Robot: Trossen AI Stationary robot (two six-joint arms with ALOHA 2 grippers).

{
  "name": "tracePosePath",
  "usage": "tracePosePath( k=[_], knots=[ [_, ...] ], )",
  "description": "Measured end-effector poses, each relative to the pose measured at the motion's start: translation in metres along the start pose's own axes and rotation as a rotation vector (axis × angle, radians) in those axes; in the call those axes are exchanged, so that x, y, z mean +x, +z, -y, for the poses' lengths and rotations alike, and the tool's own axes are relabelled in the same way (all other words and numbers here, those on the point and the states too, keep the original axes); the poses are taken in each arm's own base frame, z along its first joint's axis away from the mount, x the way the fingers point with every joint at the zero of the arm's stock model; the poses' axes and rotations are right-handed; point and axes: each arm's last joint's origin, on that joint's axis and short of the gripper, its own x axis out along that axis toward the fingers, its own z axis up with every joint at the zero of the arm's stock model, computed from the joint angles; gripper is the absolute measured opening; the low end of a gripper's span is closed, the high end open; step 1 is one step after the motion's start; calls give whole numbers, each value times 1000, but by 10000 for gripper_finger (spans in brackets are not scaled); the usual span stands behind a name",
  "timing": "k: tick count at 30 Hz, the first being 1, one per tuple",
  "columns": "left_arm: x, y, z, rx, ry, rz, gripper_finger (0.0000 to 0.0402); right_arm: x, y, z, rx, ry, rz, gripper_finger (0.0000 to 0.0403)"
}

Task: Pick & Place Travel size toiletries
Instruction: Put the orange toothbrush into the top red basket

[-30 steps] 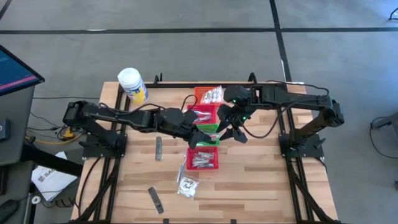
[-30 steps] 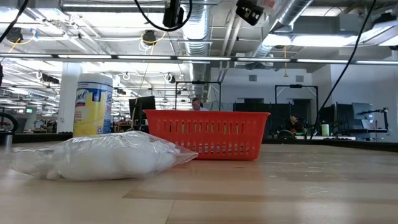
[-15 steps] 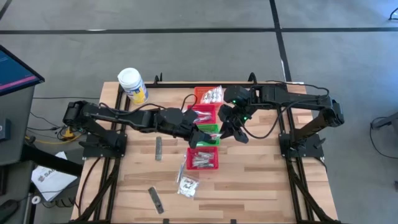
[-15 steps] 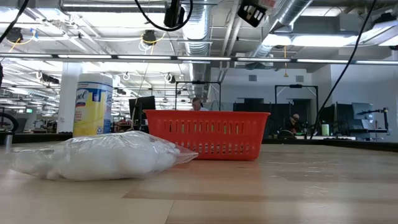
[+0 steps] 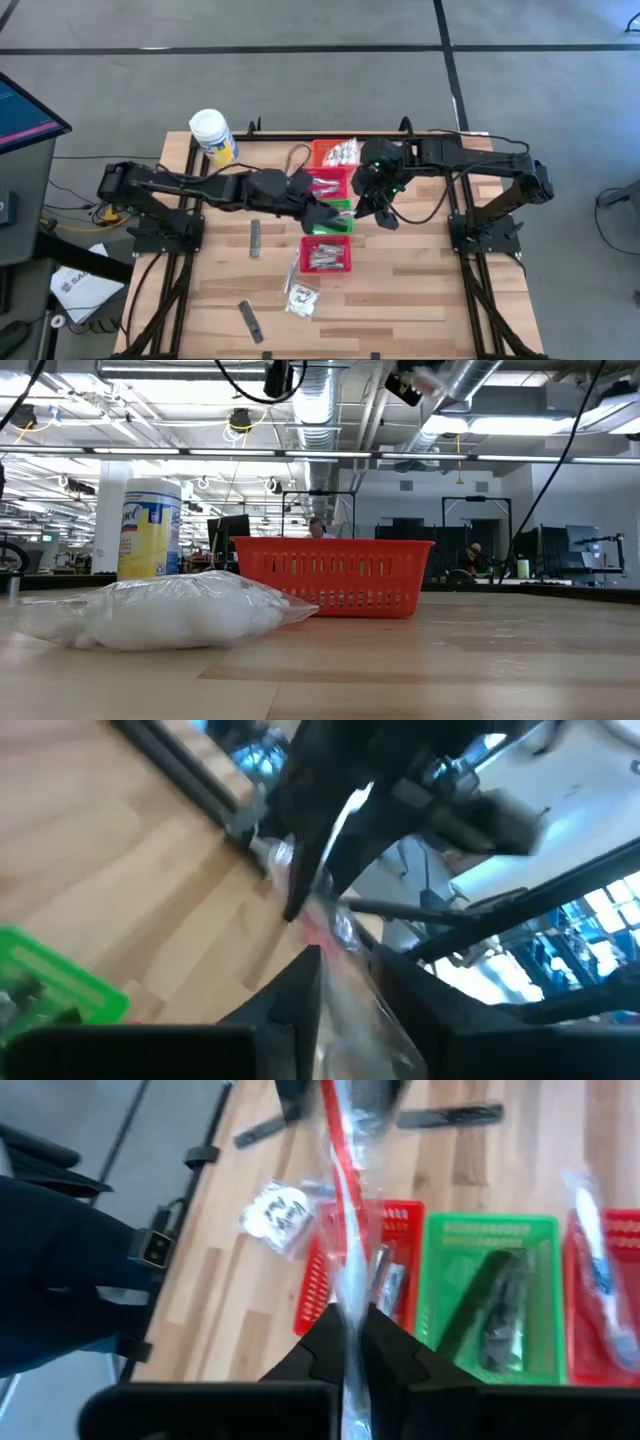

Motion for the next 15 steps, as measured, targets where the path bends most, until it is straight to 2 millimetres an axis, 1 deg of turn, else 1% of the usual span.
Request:
tracePosePath(
  k=[3, 8, 12, 15],
  knots=[
    [-17, 12, 8, 25, 5, 104, 100, 0, 0, 1, -10, -36, -7, 10],
    [-47, 28, 17, 83, 58, 267, 117, 0, 3, 2, -75, -56, 24, 6],
    [-72, 39, 24, 118, 68, 366, 122, -1, 8, 5, -191, -70, 71, 5],
    [-82, 43, 26, 135, 65, 395, 124, -3, 10, 9, -291, -85, 92, 5]
  ],
)
